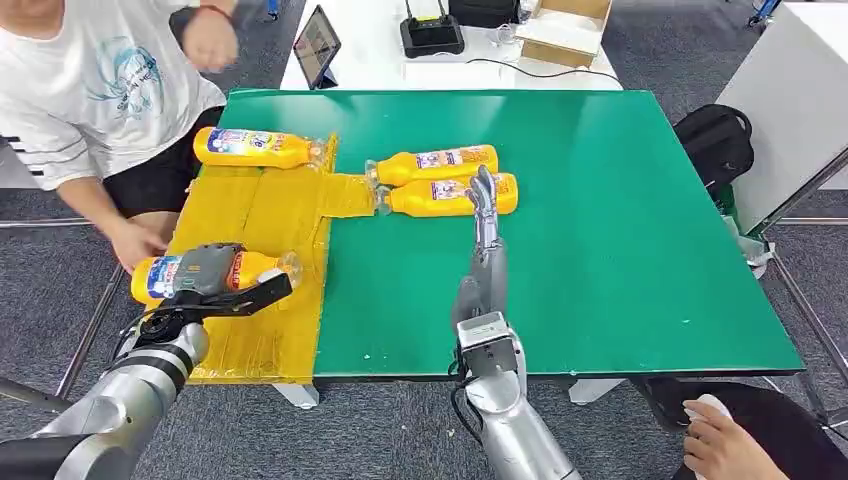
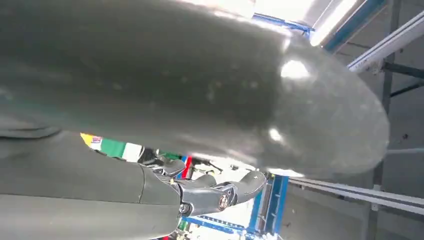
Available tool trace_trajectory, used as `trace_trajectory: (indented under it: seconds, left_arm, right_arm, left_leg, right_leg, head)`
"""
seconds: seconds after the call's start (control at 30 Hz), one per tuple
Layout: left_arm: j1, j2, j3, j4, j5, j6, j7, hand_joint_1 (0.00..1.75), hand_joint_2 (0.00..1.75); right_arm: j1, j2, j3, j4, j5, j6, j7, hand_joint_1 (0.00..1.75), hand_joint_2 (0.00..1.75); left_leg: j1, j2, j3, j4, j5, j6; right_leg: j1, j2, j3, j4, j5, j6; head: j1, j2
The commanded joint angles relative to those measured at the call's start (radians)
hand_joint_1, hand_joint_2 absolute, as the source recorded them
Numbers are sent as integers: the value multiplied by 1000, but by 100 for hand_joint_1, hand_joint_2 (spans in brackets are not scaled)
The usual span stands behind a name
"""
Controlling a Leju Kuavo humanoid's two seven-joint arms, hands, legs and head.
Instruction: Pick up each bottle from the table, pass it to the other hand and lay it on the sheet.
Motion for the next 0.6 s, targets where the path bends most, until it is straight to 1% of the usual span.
trace_trajectory:
  seconds: [0.03, 0.2, 0.27, 0.3, 0.33, 0.37, 0.43, 0.47, 0.53, 0.6]
  left_arm:
    - [-37, -3, 2, 74, 39, -45, 0, 0, 175]
    - [-42, -14, 21, 71, 66, -71, -20, 0, 175]
    - [-42, -14, 21, 71, 66, -71, -20, 0, 175]
    - [-42, -14, 21, 71, 66, -71, -20, 0, 175]
    - [-44, -18, 28, 70, 78, -82, -33, 0, 0]
    - [-47, -23, 45, 70, 102, -104, -49, 0, 0]
    - [-52, -31, 75, 66, 152, -163, -107, 0, 0]
    - [-57, -38, 113, 67, 209, -229, -149, 0, 175]
    - [-60, -45, 160, 55, 282, -304, -208, 0, 175]
    - [-62, -37, 132, 43, 278, -304, -211, 0, 175]
  right_arm:
    - [-33, -7, 0, 77, -4, 4, 14, 0, 0]
    - [-30, -6, -5, 77, -3, 5, 20, 0, 0]
    - [-30, -6, -5, 77, -3, 5, 20, 0, 0]
    - [-30, -6, -5, 77, -3, 5, 20, 0, 0]
    - [-31, -5, -7, 79, -3, 5, 23, 0, 0]
    - [-30, -4, -9, 80, -3, 6, 24, 0, 0]
    - [-31, -4, -13, 83, -3, 9, 25, 0, 0]
    - [-32, -5, -15, 88, -2, 11, 27, 0, 0]
    - [-35, -7, -16, 95, -2, 14, 30, 0, 0]
    - [-39, -5, -24, 108, -5, 21, 31, 0, 0]
  left_leg:
    - [1, 2, 5, -1, -2, 2]
    - [0, 0, 2, 0, -1, 1]
    - [0, 0, 5, -1, -2, 2]
    - [0, 0, 3, 0, -1, 1]
    - [1, 0, 5, 0, -2, 2]
    - [0, 0, 2, 0, -1, 1]
    - [1, 1, 4, 0, -2, 2]
    - [0, 0, 2, 0, -1, 1]
    - [1, -1, 4, 0, -1, 2]
    - [1, 0, 3, 0, -1, 2]
  right_leg:
    - [2, 1, 5, -2, -1, -4]
    - [1, 0, 2, -1, 0, -2]
    - [1, -1, 5, -1, -1, -3]
    - [1, -1, 3, -1, -1, -2]
    - [2, -1, 5, -1, -1, -3]
    - [1, -1, 2, -1, -1, -2]
    - [2, -1, 5, -1, -1, -3]
    - [1, -1, 3, -1, -1, -2]
    - [2, -2, 5, -1, -1, -3]
    - [1, -1, 4, -1, -1, -3]
  head:
    - [0, 0]
    - [0, 0]
    - [0, 0]
    - [0, 0]
    - [0, 0]
    - [0, 0]
    - [0, 0]
    - [0, 0]
    - [0, 0]
    - [0, 0]
